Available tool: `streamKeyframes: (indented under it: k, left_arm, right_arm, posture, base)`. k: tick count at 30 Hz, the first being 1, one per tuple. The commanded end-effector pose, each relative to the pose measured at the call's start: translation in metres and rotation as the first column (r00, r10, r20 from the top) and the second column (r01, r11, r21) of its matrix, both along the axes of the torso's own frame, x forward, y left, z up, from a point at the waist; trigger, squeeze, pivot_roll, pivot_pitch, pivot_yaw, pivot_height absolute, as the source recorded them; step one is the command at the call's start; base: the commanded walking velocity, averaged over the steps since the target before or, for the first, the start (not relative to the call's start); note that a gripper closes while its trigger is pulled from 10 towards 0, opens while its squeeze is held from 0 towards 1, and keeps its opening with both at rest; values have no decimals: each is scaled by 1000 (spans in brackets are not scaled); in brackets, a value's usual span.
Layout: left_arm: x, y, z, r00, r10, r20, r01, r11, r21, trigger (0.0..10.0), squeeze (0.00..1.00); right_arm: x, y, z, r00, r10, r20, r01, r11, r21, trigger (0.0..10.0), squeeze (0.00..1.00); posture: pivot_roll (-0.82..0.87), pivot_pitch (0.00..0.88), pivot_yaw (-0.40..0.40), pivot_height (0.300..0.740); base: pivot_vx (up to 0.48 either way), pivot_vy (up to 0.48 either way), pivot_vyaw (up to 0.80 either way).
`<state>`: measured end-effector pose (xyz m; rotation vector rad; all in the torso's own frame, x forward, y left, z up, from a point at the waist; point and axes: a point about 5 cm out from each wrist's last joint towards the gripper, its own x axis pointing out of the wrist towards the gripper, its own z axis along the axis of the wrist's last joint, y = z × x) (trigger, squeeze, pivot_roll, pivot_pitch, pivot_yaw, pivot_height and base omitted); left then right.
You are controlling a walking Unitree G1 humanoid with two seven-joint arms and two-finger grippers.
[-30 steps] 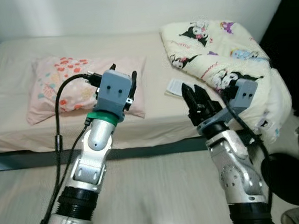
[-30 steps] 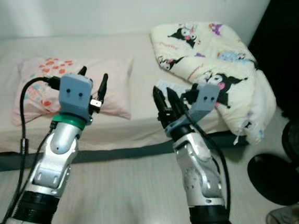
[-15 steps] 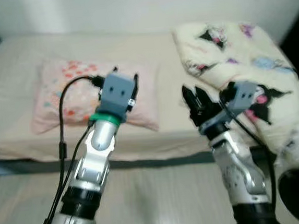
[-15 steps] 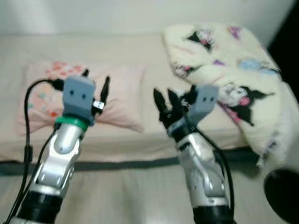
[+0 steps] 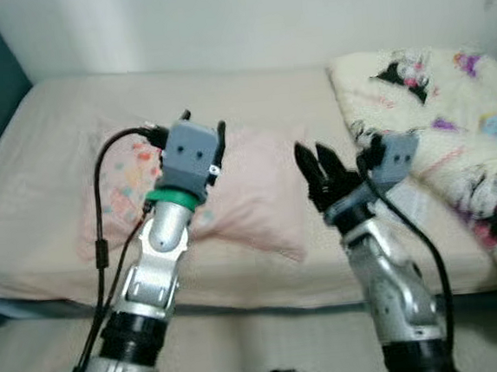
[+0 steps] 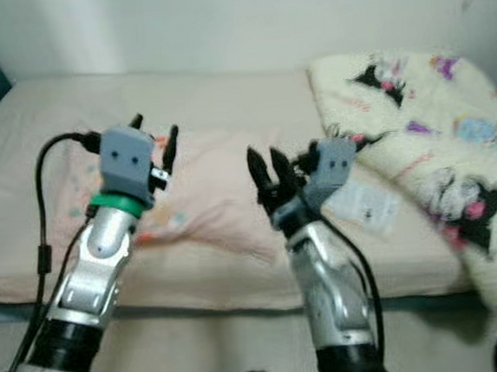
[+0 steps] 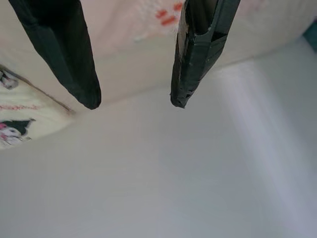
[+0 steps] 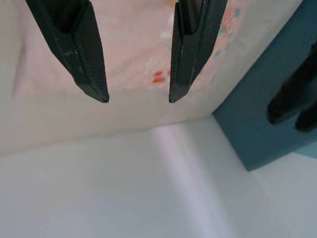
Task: Clean up the room
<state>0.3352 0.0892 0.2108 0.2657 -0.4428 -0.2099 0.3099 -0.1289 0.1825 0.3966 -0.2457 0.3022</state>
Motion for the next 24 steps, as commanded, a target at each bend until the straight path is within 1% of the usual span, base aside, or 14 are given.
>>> streamKeyframes:
  k: [1,11,12,14,15,17,24]
  left_arm:
    - [0,4,-3,1000,13,-4,-13,1000,20,10000,0]
    - [0,2,-4,1000,5,-12,-4,1000,21,10000,0]
    - [0,1,-6,1000,-2,-23,2,1000,22,10000,0]
    - [-4,-6,-17,995,-72,-71,77,995,66,10000,0]
    - [-4,-6,-17,995,-72,-71,77,995,66,10000,0]
    - [-7,-9,-25,989,-109,-99,117,990,81,10000,0]
    - [-9,-12,-36,986,-113,-124,127,986,112,10000,0]
  right_arm:
    - [-1,4,-2,1000,6,-6,-6,1000,5,10000,0]
    - [-1,3,-2,1000,2,-8,-2,1000,3,10000,0]
    - [-1,3,-3,1000,-1,-11,1,1000,2,10000,0]
    - [0,0,-6,1000,-16,-26,16,1000,-2,10000,0]
    - [0,0,-6,1000,-16,-26,16,1000,-2,10000,0]
    - [1,-2,-11,998,-35,-44,35,999,-9,10000,0]
    - [2,-7,-18,994,-74,-74,73,997,-23,10000,0]
  posture:
    - [-160,29,37,738]
    - [-163,29,36,738]
    - [-163,29,36,738]
    - [-164,30,37,738]
    - [-164,30,37,738]
    - [-164,30,37,738]
    - [-165,33,40,738]
  base:
    - [480,0,0]
    - [460,0,0]
    - [0,0,0]
    - [0,0,0]
    - [0,0,0]
    - [0,0,0]
    - [0,0,0]
